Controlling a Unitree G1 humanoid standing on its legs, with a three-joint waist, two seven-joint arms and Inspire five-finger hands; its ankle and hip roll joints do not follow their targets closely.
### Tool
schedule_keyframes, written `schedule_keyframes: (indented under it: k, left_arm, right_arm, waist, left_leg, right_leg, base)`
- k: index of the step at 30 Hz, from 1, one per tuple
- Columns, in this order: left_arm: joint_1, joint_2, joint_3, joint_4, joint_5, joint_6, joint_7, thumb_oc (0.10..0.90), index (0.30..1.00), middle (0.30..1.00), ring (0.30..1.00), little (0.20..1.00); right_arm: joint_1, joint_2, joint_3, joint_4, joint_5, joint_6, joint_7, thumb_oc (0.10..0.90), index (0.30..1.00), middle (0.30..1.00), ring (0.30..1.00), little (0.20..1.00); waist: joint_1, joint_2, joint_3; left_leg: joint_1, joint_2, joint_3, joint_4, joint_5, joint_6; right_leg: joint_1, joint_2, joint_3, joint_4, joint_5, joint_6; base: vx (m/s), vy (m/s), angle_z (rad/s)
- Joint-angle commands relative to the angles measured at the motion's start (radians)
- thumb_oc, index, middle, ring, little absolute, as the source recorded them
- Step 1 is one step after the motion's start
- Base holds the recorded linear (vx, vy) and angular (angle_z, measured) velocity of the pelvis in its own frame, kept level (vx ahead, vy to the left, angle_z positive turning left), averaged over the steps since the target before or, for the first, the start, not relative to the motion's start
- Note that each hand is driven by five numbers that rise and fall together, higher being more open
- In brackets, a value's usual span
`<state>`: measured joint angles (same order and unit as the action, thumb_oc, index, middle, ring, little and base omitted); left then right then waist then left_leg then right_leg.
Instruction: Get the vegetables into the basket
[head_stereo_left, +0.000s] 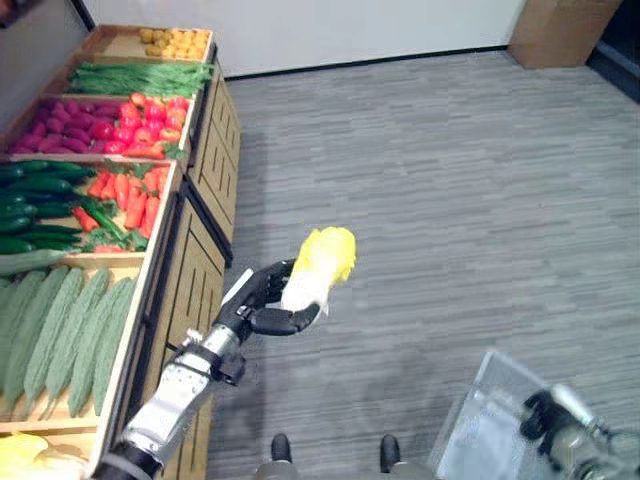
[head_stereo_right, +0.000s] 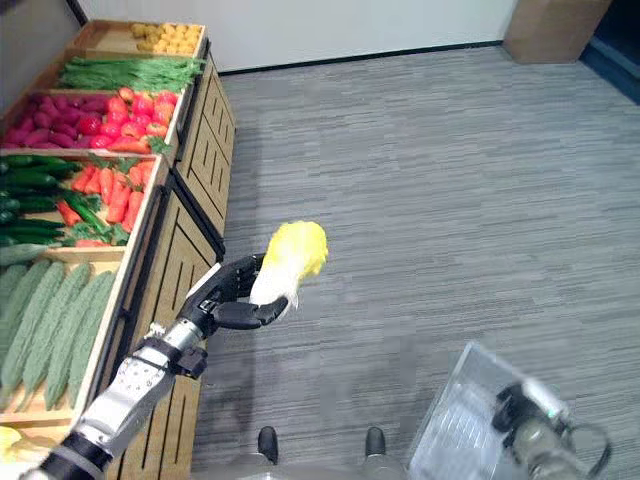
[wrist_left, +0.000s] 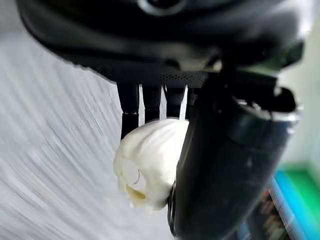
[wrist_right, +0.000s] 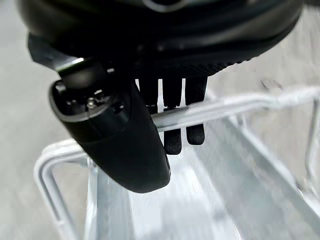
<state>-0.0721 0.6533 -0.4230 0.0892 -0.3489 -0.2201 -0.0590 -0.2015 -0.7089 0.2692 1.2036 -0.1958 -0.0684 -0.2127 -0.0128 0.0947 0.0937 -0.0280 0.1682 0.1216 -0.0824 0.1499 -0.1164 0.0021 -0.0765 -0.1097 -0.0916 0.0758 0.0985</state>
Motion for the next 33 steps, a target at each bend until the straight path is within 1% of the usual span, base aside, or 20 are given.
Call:
schedule_keyframes:
  k: [1,2,3,4,5,6,7,8,11,12,13,15,17,18,20,21,23,26,29,33]
  left_arm:
    - [-0.124,0.023,0.005,-0.110,0.077,-0.130,0.028,0.400,0.300,0.300,0.300,0.300]
    - [-0.177,0.048,-0.046,-0.118,0.126,-0.139,0.034,0.400,0.300,0.300,0.300,0.300]
    - [-0.214,0.063,-0.077,-0.129,0.159,-0.145,0.039,0.400,0.300,0.300,0.300,0.300]
    - [-0.218,0.062,-0.079,-0.127,0.160,-0.146,0.041,0.400,0.300,0.300,0.300,0.300]
    - [-0.267,0.079,-0.119,-0.144,0.206,-0.156,0.056,0.400,0.300,0.300,0.300,0.300]
    - [-0.268,0.079,-0.120,-0.143,0.207,-0.156,0.057,0.400,0.300,0.300,0.300,0.300]
    - [-0.302,0.086,-0.148,-0.148,0.241,-0.163,0.066,0.400,0.300,0.300,0.300,0.300]
    - [-0.369,0.102,-0.206,-0.158,0.293,-0.174,0.085,0.400,0.300,0.300,0.300,0.300]
    - [-0.435,0.091,-0.268,-0.155,0.345,-0.180,0.103,0.400,0.300,0.300,0.300,0.300]
    - [-0.438,0.090,-0.269,-0.152,0.346,-0.181,0.104,0.400,0.300,0.300,0.300,0.300]
    - [-0.470,0.081,-0.307,-0.143,0.367,-0.181,0.105,0.400,0.300,0.300,0.300,0.300]
    - [-0.505,0.063,-0.349,-0.127,0.395,-0.183,0.110,0.400,0.300,0.300,0.300,0.300]
    - [-0.558,0.035,-0.419,-0.094,0.437,-0.180,0.105,0.400,0.300,0.300,0.300,0.300]
    - [-0.564,0.032,-0.435,-0.084,0.455,-0.180,0.100,0.400,0.300,0.300,0.300,0.300]
    - [-0.571,0.028,-0.449,-0.072,0.475,-0.179,0.097,0.400,0.300,0.300,0.300,0.300]
    - [-0.593,0.015,-0.479,-0.033,0.535,-0.183,0.102,0.400,0.300,0.300,0.300,0.300]
    - [-0.596,-0.003,-0.503,0.033,0.619,-0.184,0.120,0.400,0.300,0.300,0.300,0.300]
    - [-0.584,-0.017,-0.510,0.080,0.689,-0.177,0.129,0.400,0.300,0.300,0.300,0.300]
    - [-0.568,-0.032,-0.509,0.126,0.759,-0.168,0.161,0.400,0.300,0.300,0.300,0.300]
    - [-0.547,-0.050,-0.505,0.161,0.810,-0.163,0.182,0.400,0.300,0.300,0.300,0.300]
  right_arm:
    - [-0.115,0.020,0.043,-0.077,-0.003,-0.072,-0.056,0.400,0.300,0.300,0.300,0.300]
    - [-0.177,0.010,0.082,-0.113,-0.003,-0.079,-0.059,0.400,0.300,0.300,0.300,0.300]
    - [-0.211,0.010,0.105,-0.136,-0.004,-0.084,-0.061,0.400,0.300,0.300,0.300,0.300]
    - [-0.213,0.010,0.104,-0.135,-0.004,-0.083,-0.061,0.400,0.300,0.300,0.300,0.300]
    - [-0.262,0.013,0.135,-0.170,-0.006,-0.090,-0.069,0.400,0.300,0.300,0.300,0.300]
    - [-0.263,0.013,0.135,-0.170,-0.006,-0.090,-0.070,0.400,0.300,0.300,0.300,0.300]
    - [-0.291,0.017,0.155,-0.180,-0.008,-0.093,-0.073,0.400,0.300,0.300,0.300,0.300]
    - [-0.349,0.028,0.187,-0.214,0.003,-0.099,-0.076,0.400,0.300,0.300,0.300,0.300]
    - [-0.408,0.048,0.217,-0.233,0.006,-0.102,-0.085,0.400,0.300,0.300,0.300,0.300]
    - [-0.409,0.048,0.217,-0.231,0.007,-0.103,-0.086,0.400,0.300,0.300,0.300,0.300]
    - [-0.445,0.063,0.236,-0.217,0.010,-0.103,-0.089,0.400,0.300,0.300,0.300,0.300]
    - [-0.492,0.082,0.263,-0.215,0.011,-0.101,-0.093,0.400,0.300,0.300,0.300,0.300]
    - [-0.568,0.112,0.301,-0.200,0.012,-0.099,-0.105,0.400,0.300,0.300,0.300,0.300]
    - [-0.590,0.115,0.309,-0.197,0.011,-0.100,-0.108,0.400,0.300,0.300,0.300,0.300]
    - [-0.609,0.122,0.317,-0.199,0.010,-0.100,-0.110,0.400,0.300,0.300,0.300,0.300]
    - [-0.643,0.136,0.331,-0.207,0.014,-0.103,-0.113,0.400,0.300,0.300,0.300,0.300]
    - [-0.665,0.159,0.333,-0.248,0.036,-0.112,-0.118,0.400,0.300,0.300,0.300,0.300]
    - [-0.662,0.179,0.318,-0.335,0.072,-0.126,-0.119,0.400,0.300,0.300,0.300,0.300]
    - [-0.639,0.201,0.300,-0.436,0.119,-0.142,-0.114,0.400,0.300,0.300,0.300,0.300]
    - [-0.618,0.202,0.304,-0.524,0.129,-0.144,-0.097,0.400,0.300,0.300,0.300,0.300]
  waist:
    - [0.018,-0.111,-0.030]
    - [0.016,-0.108,-0.042]
    - [0.015,-0.108,-0.045]
    - [0.017,-0.108,-0.042]
    - [0.016,-0.109,-0.047]
    - [0.017,-0.109,-0.046]
    - [0.018,-0.110,-0.047]
    - [0.018,-0.111,-0.050]
    - [0.017,-0.113,-0.053]
    - [0.018,-0.113,-0.053]
    - [0.018,-0.113,-0.055]
    - [0.015,-0.112,-0.056]
    - [0.015,-0.109,-0.056]
    - [0.014,-0.109,-0.057]
    - [0.013,-0.107,-0.057]
    - [0.010,-0.106,-0.058]
    - [0.006,-0.104,-0.060]
    - [0.000,-0.102,-0.066]
    - [-0.005,-0.103,-0.070]
    - [-0.009,-0.105,-0.074]
  left_leg:
    - [-0.016,-0.051,-0.006,0.010,-0.049,0.020]
    - [-0.004,-0.055,0.002,0.008,-0.058,0.025]
    - [0.003,-0.057,0.007,0.007,-0.063,0.027]
    - [0.005,-0.057,0.009,0.008,-0.064,0.027]
    - [0.013,-0.060,0.017,0.008,-0.073,0.030]
    - [0.014,-0.060,0.019,0.008,-0.073,0.031]
    - [0.018,-0.062,0.024,0.008,-0.077,0.032]
    - [0.024,-0.065,0.033,0.005,-0.083,0.035]
    - [0.028,-0.068,0.039,-0.001,-0.086,0.037]
    - [0.028,-0.068,0.039,-0.001,-0.086,0.037]
    - [0.027,-0.068,0.039,-0.005,-0.087,0.037]
    - [0.021,-0.070,0.040,-0.005,-0.088,0.036]
    - [0.012,-0.068,0.039,-0.005,-0.087,0.034]
    - [0.012,-0.067,0.040,-0.005,-0.086,0.034]
    - [0.012,-0.067,0.040,-0.005,-0.087,0.034]
    - [0.016,-0.067,0.042,-0.005,-0.090,0.035]
    - [0.020,-0.066,0.046,-0.005,-0.094,0.034]
    - [0.025,-0.066,0.051,-0.005,-0.097,0.035]
    - [0.031,-0.063,0.056,-0.005,-0.100,0.036]
    - [0.036,-0.062,0.060,-0.005,-0.103,0.036]
  right_leg:
    - [-0.031,-0.059,-0.017,0.020,0.002,0.052]
    - [-0.027,-0.063,-0.007,0.013,0.005,0.056]
    - [-0.026,-0.066,0.000,0.012,0.008,0.057]
    - [-0.024,-0.066,0.001,0.012,0.008,0.058]
    - [-0.026,-0.071,0.011,0.011,0.013,0.061]
    - [-0.026,-0.072,0.012,0.011,0.013,0.062]
    - [-0.026,-0.074,0.017,0.011,0.014,0.063]
    - [-0.028,-0.077,0.026,0.012,0.019,0.066]
    - [-0.033,-0.080,0.033,0.013,0.024,0.069]
    - [-0.033,-0.080,0.033,0.013,0.024,0.069]
    - [-0.034,-0.081,0.033,0.011,0.026,0.071]
    - [-0.040,-0.082,0.031,0.010,0.029,0.072]
    - [-0.048,-0.085,0.030,0.008,0.032,0.074]
    - [-0.049,-0.085,0.030,0.007,0.032,0.075]
    - [-0.049,-0.085,0.033,0.006,0.032,0.074]
    - [-0.047,-0.085,0.035,0.005,0.030,0.075]
    - [-0.046,-0.084,0.040,0.004,0.029,0.076]
    - [-0.045,-0.083,0.044,0.004,0.027,0.077]
    - [-0.043,-0.082,0.050,0.004,0.024,0.079]
    - [-0.041,-0.080,0.053,0.004,0.023,0.080]
  base:
    - [0.07,0.058,0.04]
    - [0.06,0.066,-0.03]
    - [0.06,0.067,-0.08]
    - [0.04,0.064,-0.10]
    - [0.02,0.040,-0.19]
    - [0.04,0.059,-0.23]
    - [0.03,0.054,-0.17]
    - [0.04,0.066,-0.08]
    - [0.02,0.032,-0.12]
    - [0.02,0.019,-0.14]
    - [0.01,0.018,-0.11]
    - [0.00,0.012,-0.02]
    - [0.00,0.000,0.00]
    - [0.00,0.000,0.00]
    - [0.00,0.000,0.00]
    - [0.00,0.000,0.00]
    - [0.00,0.000,0.00]
    - [0.01,0.012,-0.04]
    - [0.01,0.006,-0.11]
    - [0.01,0.000,-0.06]
